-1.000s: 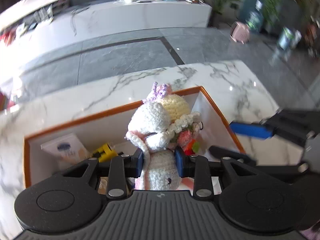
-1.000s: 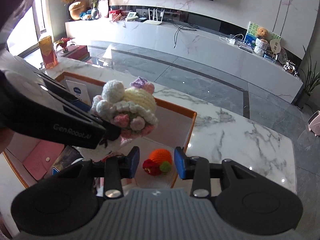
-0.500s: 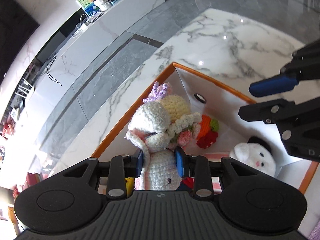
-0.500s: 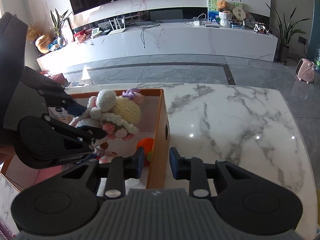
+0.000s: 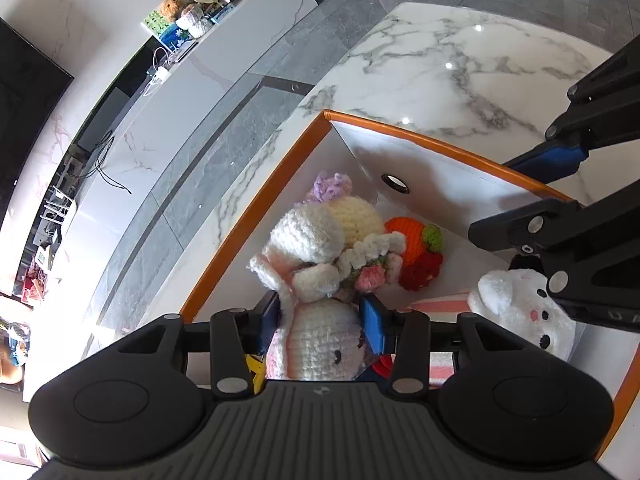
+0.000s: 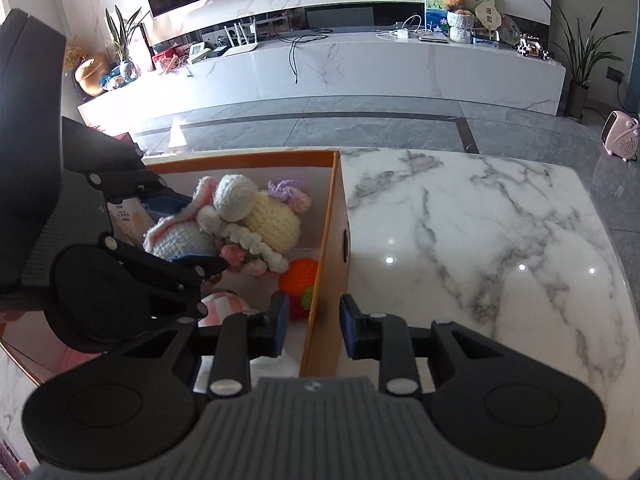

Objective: Organize objects
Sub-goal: 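Open the right tool to drop the carrot while the left lowers the bunny into the box, then open the left tool to release the bunny into the box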

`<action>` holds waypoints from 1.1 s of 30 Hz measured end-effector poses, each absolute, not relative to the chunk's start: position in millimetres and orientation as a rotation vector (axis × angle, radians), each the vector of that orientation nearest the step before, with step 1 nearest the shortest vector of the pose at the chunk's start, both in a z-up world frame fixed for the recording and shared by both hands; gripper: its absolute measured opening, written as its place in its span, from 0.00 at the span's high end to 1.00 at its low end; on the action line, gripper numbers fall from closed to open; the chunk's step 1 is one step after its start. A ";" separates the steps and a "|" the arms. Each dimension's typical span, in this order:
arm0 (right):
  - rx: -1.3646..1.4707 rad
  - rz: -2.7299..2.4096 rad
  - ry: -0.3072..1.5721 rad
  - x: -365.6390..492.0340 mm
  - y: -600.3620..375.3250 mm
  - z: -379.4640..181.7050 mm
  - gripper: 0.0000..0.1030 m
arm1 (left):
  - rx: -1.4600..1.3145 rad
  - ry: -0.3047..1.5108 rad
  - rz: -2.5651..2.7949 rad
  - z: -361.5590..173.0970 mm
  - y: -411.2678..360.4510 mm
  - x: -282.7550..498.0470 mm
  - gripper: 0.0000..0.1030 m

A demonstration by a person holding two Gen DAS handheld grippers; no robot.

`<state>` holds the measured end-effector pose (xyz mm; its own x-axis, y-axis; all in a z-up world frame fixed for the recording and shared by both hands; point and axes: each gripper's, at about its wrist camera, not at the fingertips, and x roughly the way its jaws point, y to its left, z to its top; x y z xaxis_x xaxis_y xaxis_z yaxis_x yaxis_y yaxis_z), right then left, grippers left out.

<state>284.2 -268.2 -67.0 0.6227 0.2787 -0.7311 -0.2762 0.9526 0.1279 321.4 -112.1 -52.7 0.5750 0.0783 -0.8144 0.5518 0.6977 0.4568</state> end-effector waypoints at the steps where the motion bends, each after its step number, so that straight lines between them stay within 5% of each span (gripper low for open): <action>1: 0.002 0.318 0.842 283.0 -268.6 -67.1 0.71 | 0.764 0.932 -0.312 -51.8 -111.5 321.1 0.48; 5: -0.007 0.313 0.836 279.3 -269.4 -67.0 0.71 | 0.732 0.903 -0.296 -43.0 -108.2 314.4 0.35; 19: 0.056 0.334 0.755 243.9 -279.5 -31.3 0.65 | 0.332 0.687 -0.221 41.1 -57.1 225.4 0.33; 33: 0.081 0.371 0.621 144.1 -241.8 38.4 0.37 | 0.034 0.554 0.097 74.4 -22.3 125.4 0.14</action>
<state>144.1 -241.8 38.4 0.7499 0.3636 -0.5528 -0.3153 0.9309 0.1846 125.4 -22.3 74.4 0.8459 0.1015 -0.5236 -0.0830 0.9948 0.0587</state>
